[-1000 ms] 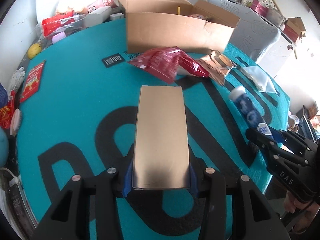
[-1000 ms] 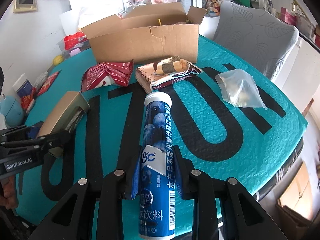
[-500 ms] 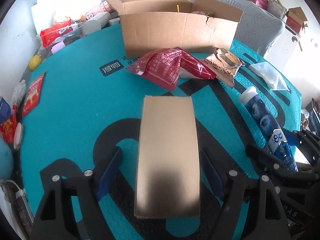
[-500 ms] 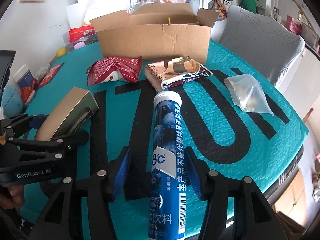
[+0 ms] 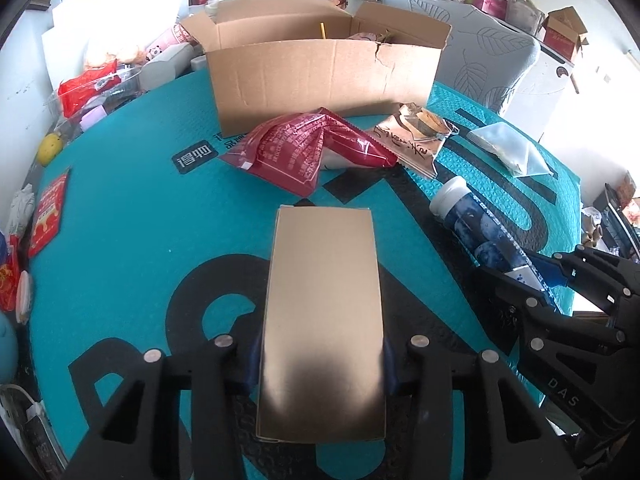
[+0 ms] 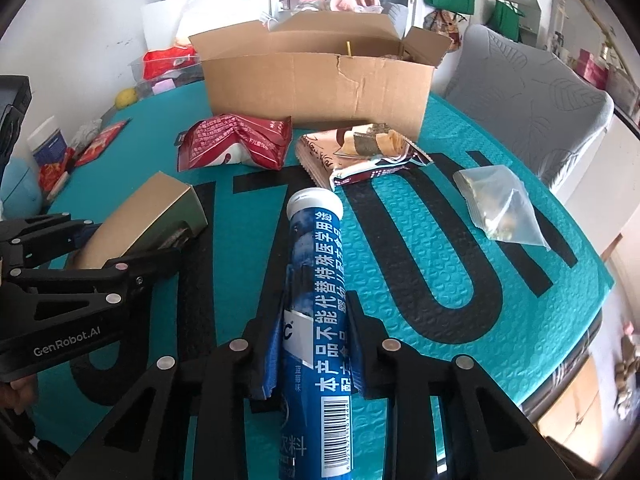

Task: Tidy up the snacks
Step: 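Lift the tan box and drink tube and carry them toward the cardboard box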

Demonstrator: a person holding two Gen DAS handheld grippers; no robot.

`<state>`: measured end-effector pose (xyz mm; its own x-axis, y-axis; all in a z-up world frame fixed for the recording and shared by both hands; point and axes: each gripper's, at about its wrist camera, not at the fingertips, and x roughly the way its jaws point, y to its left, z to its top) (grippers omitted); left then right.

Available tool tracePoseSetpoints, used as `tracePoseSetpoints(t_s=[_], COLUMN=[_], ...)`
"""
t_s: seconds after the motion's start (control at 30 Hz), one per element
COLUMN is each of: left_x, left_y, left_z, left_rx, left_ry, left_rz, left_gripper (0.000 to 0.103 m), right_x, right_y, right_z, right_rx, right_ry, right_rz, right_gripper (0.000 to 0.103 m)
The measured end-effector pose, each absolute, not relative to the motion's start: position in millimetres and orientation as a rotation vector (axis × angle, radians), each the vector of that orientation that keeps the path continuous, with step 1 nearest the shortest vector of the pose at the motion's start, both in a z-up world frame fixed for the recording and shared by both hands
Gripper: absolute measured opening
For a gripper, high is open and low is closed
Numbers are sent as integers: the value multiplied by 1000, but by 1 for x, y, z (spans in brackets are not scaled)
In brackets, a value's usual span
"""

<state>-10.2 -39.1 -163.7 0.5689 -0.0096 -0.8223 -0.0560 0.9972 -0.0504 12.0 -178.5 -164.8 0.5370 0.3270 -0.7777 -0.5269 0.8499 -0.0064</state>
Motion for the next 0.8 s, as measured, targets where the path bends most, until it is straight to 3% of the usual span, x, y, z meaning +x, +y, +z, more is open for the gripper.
tracePoseSetpoints(t_s=[0.8], left_x=[-20], left_y=[-43], left_z=[-149], left_rx=[-128], left_ry=[982], left_rz=[-24], left_gripper=[44], right_x=[-7], right_y=[-181], right_z=[-154], right_rx=[-190], right_ry=[906], right_rz=[592], right_gripper=[28])
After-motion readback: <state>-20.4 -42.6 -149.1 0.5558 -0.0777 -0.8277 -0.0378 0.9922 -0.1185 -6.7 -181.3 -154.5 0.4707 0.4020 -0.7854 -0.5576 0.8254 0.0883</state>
